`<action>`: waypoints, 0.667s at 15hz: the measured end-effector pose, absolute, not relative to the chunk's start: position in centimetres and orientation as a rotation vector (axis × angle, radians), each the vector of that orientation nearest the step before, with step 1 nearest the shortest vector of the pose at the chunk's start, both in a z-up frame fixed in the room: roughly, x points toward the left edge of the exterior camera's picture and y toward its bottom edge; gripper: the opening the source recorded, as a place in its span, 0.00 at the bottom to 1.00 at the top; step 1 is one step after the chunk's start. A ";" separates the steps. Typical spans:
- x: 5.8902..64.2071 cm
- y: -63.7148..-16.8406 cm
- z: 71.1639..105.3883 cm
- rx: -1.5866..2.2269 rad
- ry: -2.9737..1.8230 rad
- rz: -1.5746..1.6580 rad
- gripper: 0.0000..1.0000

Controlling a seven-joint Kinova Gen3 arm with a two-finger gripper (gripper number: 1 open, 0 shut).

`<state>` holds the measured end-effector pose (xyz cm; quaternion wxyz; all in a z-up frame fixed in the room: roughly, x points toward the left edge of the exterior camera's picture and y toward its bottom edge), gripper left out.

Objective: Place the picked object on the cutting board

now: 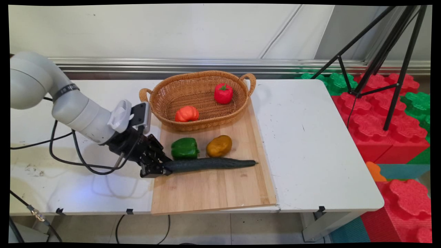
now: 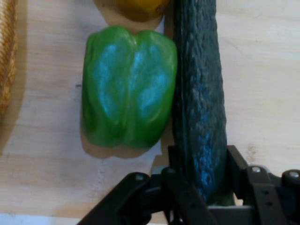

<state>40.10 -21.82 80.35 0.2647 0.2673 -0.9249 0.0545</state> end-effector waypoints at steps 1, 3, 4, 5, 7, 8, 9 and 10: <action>40.3 -21.7 80.8 0.718 -2.492 0.143 0.00; 40.6 -21.4 81.9 0.706 -2.479 0.132 0.00; 40.9 -21.1 82.6 0.695 -2.473 0.125 0.00; 41.3 -20.9 83.4 0.681 -2.465 0.118 0.00; 42.0 -20.5 84.8 0.662 -2.448 0.108 0.00; 42.4 -20.4 85.7 0.654 -2.436 0.103 0.00; 42.7 -20.3 86.5 0.649 -2.423 0.101 0.00; 43.3 -20.3 87.4 0.645 -2.409 0.100 0.00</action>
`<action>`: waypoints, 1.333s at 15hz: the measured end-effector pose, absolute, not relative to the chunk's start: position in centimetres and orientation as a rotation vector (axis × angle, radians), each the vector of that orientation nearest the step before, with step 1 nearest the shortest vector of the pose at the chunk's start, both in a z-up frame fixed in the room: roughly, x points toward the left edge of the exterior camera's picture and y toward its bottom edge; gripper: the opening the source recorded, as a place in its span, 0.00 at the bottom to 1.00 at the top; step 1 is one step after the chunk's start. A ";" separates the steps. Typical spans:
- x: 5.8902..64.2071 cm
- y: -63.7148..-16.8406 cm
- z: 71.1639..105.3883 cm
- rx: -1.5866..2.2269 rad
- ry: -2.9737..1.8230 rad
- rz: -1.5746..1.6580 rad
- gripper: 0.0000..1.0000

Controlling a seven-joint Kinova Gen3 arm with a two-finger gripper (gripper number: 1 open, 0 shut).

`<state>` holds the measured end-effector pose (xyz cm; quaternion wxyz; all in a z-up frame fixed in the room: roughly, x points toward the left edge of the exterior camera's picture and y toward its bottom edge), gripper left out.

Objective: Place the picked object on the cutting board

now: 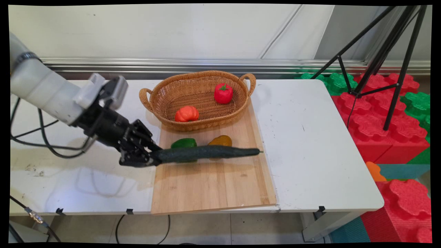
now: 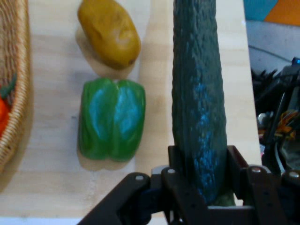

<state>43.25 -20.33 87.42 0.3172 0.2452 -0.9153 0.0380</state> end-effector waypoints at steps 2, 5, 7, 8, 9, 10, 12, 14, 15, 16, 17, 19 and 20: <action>44.2 -20.6 89.1 0.638 -2.386 0.104 0.00; 45.7 -21.5 91.4 0.631 -2.357 0.131 0.00; 46.6 -22.5 92.9 0.629 -2.341 0.162 0.00; 47.0 -23.0 93.4 0.627 -2.335 0.176 0.00; 47.4 -23.6 93.9 0.624 -2.329 0.194 0.00; 47.7 -24.3 94.4 0.622 -2.323 0.212 0.00; 48.3 -25.6 95.0 0.622 -2.315 0.250 0.00; 48.8 -27.2 95.3 0.621 -2.312 0.288 0.00; 49.1 -28.1 95.3 0.618 -2.316 0.311 0.00; 49.4 -28.9 95.2 0.615 -2.324 0.333 0.00; 49.6 -29.7 94.9 0.613 -2.333 0.351 0.00; 50.0 -31.0 94.3 0.611 -2.351 0.382 0.00; 50.2 -32.0 93.7 0.612 -2.363 0.405 0.00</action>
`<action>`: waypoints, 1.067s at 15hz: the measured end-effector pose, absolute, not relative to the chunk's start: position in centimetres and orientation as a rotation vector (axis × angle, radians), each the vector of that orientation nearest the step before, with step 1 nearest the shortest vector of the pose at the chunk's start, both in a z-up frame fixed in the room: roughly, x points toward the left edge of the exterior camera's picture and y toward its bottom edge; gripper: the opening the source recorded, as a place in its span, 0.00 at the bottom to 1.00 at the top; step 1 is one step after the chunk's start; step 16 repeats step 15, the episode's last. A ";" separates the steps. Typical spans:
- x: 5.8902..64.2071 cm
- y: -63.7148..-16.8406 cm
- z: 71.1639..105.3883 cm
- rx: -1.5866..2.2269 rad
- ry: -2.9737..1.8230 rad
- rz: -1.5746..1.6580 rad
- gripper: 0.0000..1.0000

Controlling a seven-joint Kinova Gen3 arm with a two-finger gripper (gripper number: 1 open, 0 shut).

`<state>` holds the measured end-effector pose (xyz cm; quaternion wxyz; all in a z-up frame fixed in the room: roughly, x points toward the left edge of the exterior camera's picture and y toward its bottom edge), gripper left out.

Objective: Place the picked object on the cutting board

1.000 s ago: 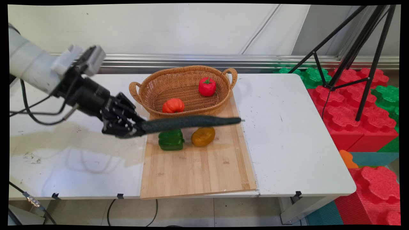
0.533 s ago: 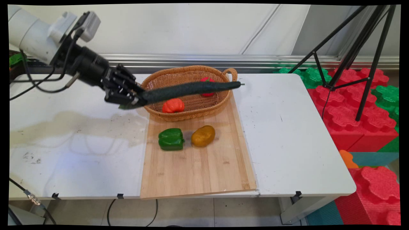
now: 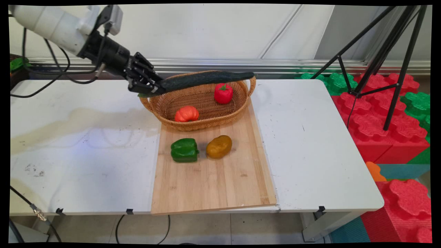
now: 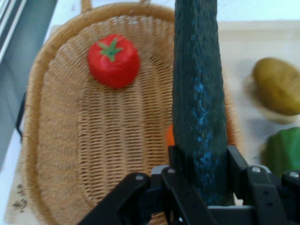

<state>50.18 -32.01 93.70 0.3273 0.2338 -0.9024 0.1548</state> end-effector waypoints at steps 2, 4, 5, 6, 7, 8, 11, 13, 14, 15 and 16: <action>50.4 -33.8 92.5 0.618 -2.386 0.442 0.00; 50.3 -35.6 91.0 0.623 -2.408 0.467 0.00; 50.2 -36.3 90.3 0.624 -2.418 0.472 0.00; 50.2 -37.0 89.6 0.625 -2.430 0.477 0.00; 50.1 -37.7 88.8 0.625 -2.443 0.480 0.00; 50.1 -38.1 88.2 0.624 -2.453 0.482 0.00; 50.0 -39.2 86.8 0.624 -2.468 0.481 1.00; 50.0 -39.6 86.3 0.632 -2.465 0.481 1.00; 50.1 -39.8 86.2 0.639 -2.459 0.479 1.00; 50.1 -40.0 86.1 0.647 -2.451 0.477 1.00; 50.1 -40.0 86.1 0.647 -2.451 0.477 1.00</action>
